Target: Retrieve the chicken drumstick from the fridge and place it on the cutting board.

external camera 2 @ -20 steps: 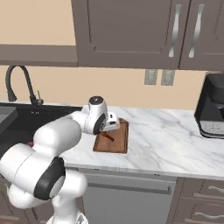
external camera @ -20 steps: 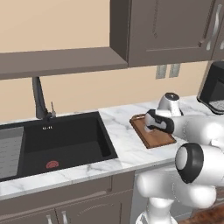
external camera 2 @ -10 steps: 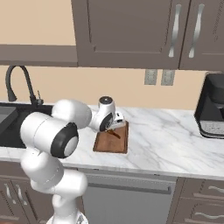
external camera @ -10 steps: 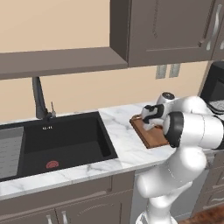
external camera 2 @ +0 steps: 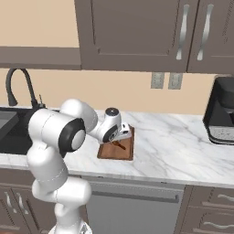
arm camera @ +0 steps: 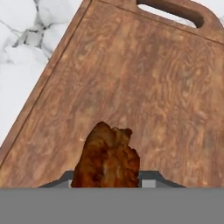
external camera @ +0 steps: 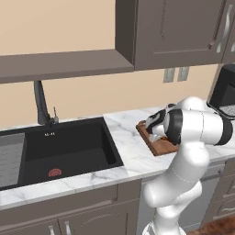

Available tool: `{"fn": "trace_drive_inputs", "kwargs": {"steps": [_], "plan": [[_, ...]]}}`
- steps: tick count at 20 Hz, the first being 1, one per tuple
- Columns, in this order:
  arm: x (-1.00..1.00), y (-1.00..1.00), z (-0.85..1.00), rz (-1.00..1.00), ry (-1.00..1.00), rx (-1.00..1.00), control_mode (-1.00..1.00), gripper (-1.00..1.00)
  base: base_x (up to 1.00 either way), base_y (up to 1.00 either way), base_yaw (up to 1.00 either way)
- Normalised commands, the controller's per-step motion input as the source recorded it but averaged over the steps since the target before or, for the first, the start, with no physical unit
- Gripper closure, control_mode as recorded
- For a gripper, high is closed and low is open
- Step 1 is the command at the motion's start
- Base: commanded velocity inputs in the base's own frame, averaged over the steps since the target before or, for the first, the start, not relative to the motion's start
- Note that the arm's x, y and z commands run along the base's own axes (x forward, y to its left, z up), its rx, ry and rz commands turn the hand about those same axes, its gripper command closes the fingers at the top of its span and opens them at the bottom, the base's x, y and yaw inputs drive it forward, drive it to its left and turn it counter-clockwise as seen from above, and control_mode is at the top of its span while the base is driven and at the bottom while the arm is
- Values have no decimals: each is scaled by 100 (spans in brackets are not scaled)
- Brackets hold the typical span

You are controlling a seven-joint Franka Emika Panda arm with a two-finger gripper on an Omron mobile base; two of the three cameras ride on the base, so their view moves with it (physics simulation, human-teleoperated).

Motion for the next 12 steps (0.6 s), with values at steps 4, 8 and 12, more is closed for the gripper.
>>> {"fn": "trace_drive_inputs", "kwargs": {"steps": [4, 8, 12], "plan": [[0, 3, -20, 0, 0, 0, -100, 100, 0, 0, 0], [0, 2, -15, 0, 0, 0, -100, -100, 0, 0, 0], [0, 5, -3, 0, 0, 0, -100, -100, 0, 0, 0]]}}
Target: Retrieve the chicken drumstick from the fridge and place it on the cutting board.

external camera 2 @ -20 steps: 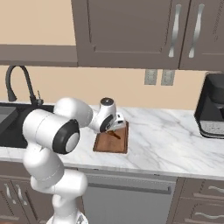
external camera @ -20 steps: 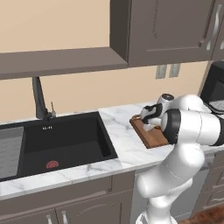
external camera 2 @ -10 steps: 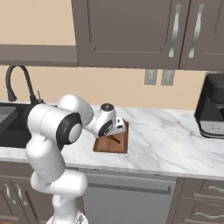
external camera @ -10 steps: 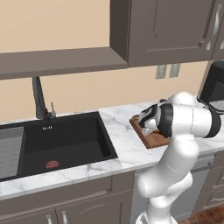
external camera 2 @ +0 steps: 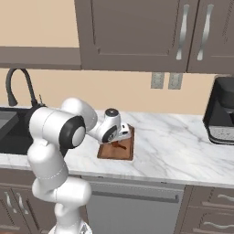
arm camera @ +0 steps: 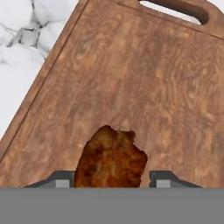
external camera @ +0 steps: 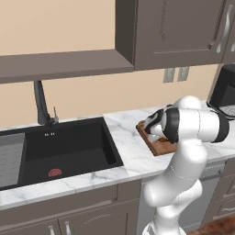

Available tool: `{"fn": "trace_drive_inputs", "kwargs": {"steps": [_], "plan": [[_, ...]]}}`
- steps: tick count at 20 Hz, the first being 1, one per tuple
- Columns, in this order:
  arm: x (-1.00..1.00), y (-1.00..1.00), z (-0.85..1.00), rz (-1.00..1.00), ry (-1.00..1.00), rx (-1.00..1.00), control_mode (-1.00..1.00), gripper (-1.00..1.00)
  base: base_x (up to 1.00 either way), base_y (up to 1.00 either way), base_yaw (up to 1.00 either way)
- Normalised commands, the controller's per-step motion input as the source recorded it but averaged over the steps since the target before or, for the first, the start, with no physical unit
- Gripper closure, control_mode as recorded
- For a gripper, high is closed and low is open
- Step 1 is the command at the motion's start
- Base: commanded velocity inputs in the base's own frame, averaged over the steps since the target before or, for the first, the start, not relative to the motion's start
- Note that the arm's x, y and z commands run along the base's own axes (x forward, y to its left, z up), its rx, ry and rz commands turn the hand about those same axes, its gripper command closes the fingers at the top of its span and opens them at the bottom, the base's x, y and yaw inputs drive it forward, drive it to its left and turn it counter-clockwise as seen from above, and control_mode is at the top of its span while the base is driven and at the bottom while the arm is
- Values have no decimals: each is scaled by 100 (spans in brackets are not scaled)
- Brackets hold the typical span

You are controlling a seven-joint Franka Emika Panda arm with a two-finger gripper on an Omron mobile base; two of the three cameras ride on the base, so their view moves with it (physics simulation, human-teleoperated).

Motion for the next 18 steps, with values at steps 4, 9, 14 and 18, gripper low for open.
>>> {"fn": "trace_drive_inputs", "kwargs": {"steps": [4, 9, 14, 18], "plan": [[-2, 13, 9, 0, 0, 0, -100, -100, 0, 0, 0], [-22, 0, 51, -4, 1, 0, -100, -100, 0, 0, 0], [-78, -3, 75, -11, 0, 4, -100, -100, 0, 0, 0], [-87, 0, 94, -20, 0, 16, -100, -100, 0, 0, 0]]}}
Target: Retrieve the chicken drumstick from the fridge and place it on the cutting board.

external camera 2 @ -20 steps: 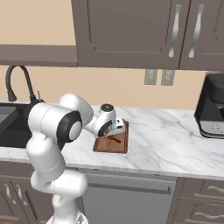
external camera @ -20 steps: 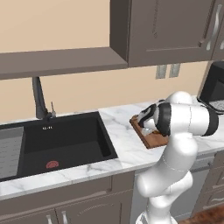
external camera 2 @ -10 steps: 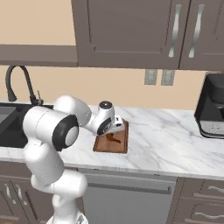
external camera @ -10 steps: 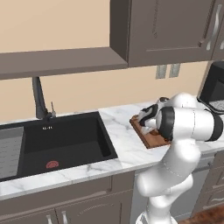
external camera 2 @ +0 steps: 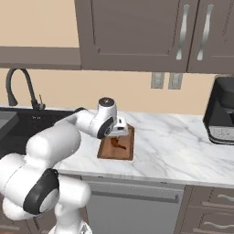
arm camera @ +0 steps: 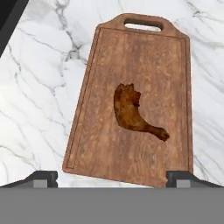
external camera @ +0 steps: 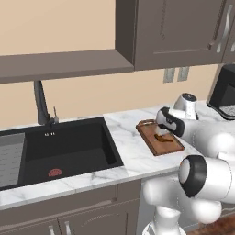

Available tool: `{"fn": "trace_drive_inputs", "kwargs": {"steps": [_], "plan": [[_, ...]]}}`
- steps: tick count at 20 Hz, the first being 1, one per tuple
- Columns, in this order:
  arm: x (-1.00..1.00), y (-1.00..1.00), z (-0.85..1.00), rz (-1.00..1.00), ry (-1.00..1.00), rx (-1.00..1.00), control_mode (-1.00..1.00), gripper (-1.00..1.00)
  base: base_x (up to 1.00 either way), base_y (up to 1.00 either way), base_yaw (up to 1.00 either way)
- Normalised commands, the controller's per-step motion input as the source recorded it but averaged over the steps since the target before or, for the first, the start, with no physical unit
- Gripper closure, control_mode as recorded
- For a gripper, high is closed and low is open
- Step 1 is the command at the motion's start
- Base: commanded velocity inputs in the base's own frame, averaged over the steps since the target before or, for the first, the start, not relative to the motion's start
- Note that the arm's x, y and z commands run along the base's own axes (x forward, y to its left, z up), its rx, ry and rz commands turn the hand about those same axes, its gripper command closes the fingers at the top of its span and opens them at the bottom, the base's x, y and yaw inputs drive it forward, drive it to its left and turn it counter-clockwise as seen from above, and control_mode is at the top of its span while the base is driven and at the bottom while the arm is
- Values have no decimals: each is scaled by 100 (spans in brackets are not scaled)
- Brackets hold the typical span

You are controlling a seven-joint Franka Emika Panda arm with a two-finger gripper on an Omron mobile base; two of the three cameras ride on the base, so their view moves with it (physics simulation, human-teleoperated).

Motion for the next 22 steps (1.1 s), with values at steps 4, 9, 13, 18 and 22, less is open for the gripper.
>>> {"fn": "trace_drive_inputs", "kwargs": {"steps": [4, 9, 13, 18, 22], "plan": [[-99, 5, 66, -42, 0, 24, -100, -100, 0, 0, 0], [-100, 8, 58, -39, 0, 13, -100, -100, 0, 0, 0], [-93, 19, 65, -30, 0, 0, -100, -100, 0, 0, 0], [-83, 52, 69, -10, -2, -5, -100, -100, 0, 0, 0], [-72, 69, 32, 0, -13, -6, -100, -100, 0, 0, 0]]}}
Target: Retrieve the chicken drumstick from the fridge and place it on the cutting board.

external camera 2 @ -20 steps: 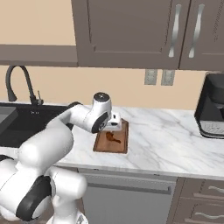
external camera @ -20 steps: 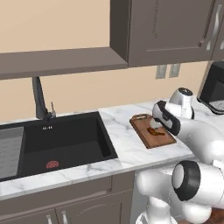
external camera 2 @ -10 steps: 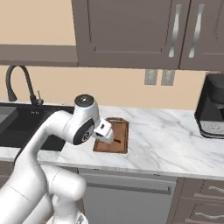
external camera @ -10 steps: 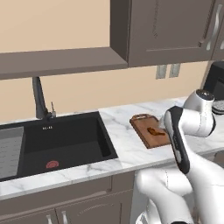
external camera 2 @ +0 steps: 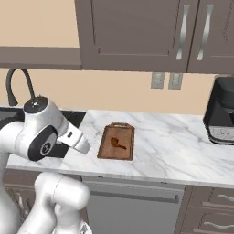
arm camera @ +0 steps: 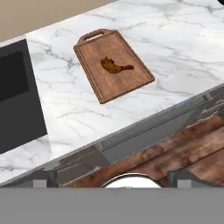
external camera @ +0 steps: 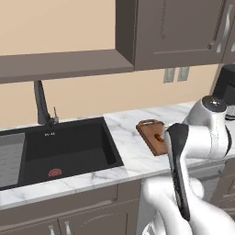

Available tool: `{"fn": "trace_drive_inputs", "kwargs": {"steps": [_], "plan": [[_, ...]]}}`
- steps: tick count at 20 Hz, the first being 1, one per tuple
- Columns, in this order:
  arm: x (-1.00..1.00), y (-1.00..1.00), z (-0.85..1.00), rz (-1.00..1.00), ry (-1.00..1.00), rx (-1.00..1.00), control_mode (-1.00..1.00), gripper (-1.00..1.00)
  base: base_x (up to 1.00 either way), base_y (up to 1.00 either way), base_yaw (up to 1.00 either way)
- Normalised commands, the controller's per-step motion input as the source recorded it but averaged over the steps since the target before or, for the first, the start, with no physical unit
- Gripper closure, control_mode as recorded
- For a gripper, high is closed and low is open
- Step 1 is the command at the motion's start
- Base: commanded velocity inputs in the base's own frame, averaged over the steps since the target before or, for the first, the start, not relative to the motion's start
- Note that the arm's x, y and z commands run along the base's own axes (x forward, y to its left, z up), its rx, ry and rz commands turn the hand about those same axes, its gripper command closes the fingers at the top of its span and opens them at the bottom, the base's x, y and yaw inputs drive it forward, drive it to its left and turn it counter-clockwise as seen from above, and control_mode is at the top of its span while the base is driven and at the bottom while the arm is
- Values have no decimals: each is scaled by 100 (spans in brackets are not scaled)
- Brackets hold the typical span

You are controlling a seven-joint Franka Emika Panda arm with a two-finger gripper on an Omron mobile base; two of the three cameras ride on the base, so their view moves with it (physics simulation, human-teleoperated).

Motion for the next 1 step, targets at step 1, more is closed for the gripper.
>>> {"fn": "trace_drive_inputs", "kwargs": {"steps": [1], "plan": [[-57, 71, 8, 0, -12, -9, -100, -100, 0, 0, 0]]}}
